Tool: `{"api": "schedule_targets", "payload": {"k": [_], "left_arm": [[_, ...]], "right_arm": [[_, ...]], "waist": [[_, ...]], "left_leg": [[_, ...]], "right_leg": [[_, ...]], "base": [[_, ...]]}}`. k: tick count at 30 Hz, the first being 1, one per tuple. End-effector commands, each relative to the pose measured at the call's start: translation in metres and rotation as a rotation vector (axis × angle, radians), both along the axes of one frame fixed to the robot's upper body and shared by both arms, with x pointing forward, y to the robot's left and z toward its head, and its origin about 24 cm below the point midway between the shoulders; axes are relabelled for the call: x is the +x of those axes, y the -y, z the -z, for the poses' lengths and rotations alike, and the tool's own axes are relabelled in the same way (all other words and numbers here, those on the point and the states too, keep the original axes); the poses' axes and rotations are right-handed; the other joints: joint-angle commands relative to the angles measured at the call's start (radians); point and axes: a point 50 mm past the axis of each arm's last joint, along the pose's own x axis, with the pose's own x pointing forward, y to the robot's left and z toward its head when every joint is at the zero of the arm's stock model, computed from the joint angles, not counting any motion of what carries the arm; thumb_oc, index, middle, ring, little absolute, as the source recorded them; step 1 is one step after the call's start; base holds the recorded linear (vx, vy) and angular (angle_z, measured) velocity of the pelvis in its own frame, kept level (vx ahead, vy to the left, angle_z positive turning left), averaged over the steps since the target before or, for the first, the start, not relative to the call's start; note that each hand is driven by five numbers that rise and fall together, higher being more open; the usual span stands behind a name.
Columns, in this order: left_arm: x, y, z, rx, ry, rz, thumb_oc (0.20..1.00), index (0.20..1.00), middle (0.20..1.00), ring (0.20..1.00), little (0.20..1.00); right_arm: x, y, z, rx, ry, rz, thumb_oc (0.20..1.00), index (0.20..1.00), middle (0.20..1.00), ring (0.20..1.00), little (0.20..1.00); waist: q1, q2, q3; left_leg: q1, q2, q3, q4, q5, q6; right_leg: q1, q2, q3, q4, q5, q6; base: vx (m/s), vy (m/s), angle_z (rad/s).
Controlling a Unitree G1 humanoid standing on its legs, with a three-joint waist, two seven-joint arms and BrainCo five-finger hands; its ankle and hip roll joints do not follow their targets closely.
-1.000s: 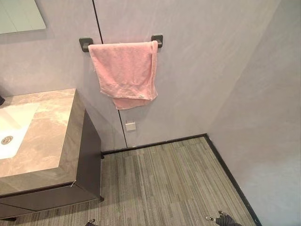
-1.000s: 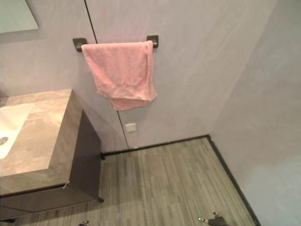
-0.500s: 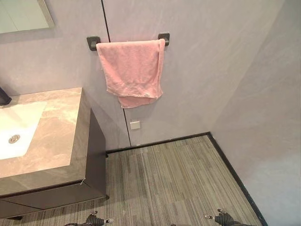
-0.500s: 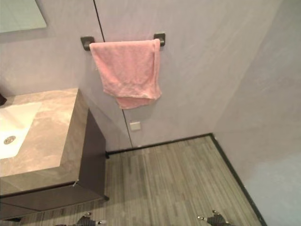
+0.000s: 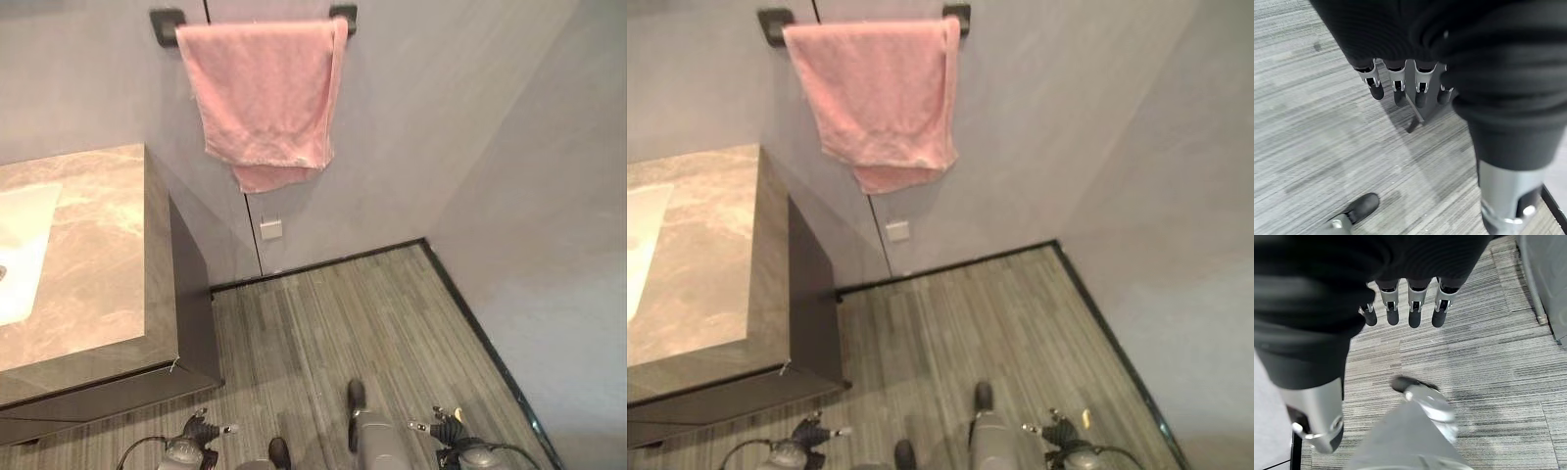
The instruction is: Put brush and paste in cup on sink, flatten towel.
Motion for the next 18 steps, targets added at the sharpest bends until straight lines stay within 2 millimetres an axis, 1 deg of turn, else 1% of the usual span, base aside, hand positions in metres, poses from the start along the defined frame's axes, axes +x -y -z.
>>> {"api": "schedule_targets", "payload": {"k": [1, 3, 7, 8, 12, 16, 18], "left_arm": [[0.016, -0.015, -0.013, 0.022, 0.09, 0.003, 1.0, 1.0, 1.0, 1.0, 1.0], [0.016, -0.018, -0.015, 0.02, 0.108, 0.015, 1.0, 1.0, 1.0, 1.0, 1.0], [0.015, -0.018, -0.015, 0.027, 0.106, 0.034, 1.0, 1.0, 1.0, 1.0, 1.0], [0.015, -0.018, -0.015, 0.027, 0.106, 0.034, 1.0, 1.0, 1.0, 1.0, 1.0], [0.021, -0.014, -0.017, 0.025, 0.128, 0.047, 1.0, 1.0, 1.0, 1.0, 1.0], [0.02, -0.012, -0.016, 0.028, 0.118, 0.059, 1.0, 1.0, 1.0, 1.0, 1.0], [0.025, -0.011, -0.019, 0.043, 0.137, 0.104, 1.0, 1.0, 1.0, 1.0, 1.0]], "right_arm": [[0.013, 0.02, -0.011, -0.095, 0.034, -0.072, 1.0, 1.0, 1.0, 1.0, 1.0], [0.01, 0.031, -0.014, -0.102, 0.048, -0.028, 1.0, 1.0, 1.0, 1.0, 1.0], [0.01, 0.038, -0.017, -0.122, 0.05, -0.022, 1.0, 1.0, 1.0, 1.0, 1.0], [0.01, 0.038, -0.017, -0.122, 0.05, -0.022, 1.0, 1.0, 1.0, 1.0, 1.0], [0.021, 0.037, -0.023, -0.159, 0.085, -0.091, 1.0, 1.0, 1.0, 1.0, 1.0], [0.022, 0.035, -0.023, -0.158, 0.088, -0.108, 1.0, 1.0, 1.0, 1.0, 1.0], [0.022, 0.034, -0.024, -0.161, 0.093, -0.126, 1.0, 1.0, 1.0, 1.0, 1.0]], "waist": [[-0.026, -0.032, -0.05], [-0.032, -0.026, -0.061], [-0.037, -0.014, -0.067], [-0.037, -0.014, -0.067], [-0.041, -0.006, -0.047], [-0.045, -0.001, -0.04], [-0.049, 0.009, -0.035]], "left_leg": [[-0.085, -0.016, -0.094, 0.24, -0.126, -0.028], [-0.081, 0.007, -0.103, 0.227, -0.119, -0.041], [-0.086, 0.025, -0.107, 0.203, -0.104, -0.054], [-0.087, 0.025, -0.107, 0.203, -0.104, -0.054], [-0.102, 0.028, -0.108, 0.202, -0.104, -0.057], [-0.104, 0.025, -0.105, 0.202, -0.107, -0.057], [-0.111, 0.019, -0.102, 0.204, -0.107, -0.057]], "right_leg": [[0.051, 0.02, 0.006, -0.074, 0.1, 0.002], [0.063, 0.04, -0.009, -0.071, 0.091, -0.003], [0.056, 0.05, -0.02, -0.084, 0.09, -0.003], [0.056, 0.05, -0.021, -0.084, 0.09, -0.003], [0.022, 0.055, -0.011, -0.056, 0.085, -0.003], [0.009, 0.055, -0.002, -0.044, 0.085, -0.002], [-0.005, 0.054, 0.01, -0.033, 0.084, -0.002]], "base": [[0.11, -0.123, 0.14], [0.11, -0.157, 0.23], [0.06, -0.112, 0.0], [-0.01, -0.05, -0.08], [-0.01, -0.031, -0.01], [-0.01, -0.013, 0.0], [-0.02, -0.035, -0.02]]}}
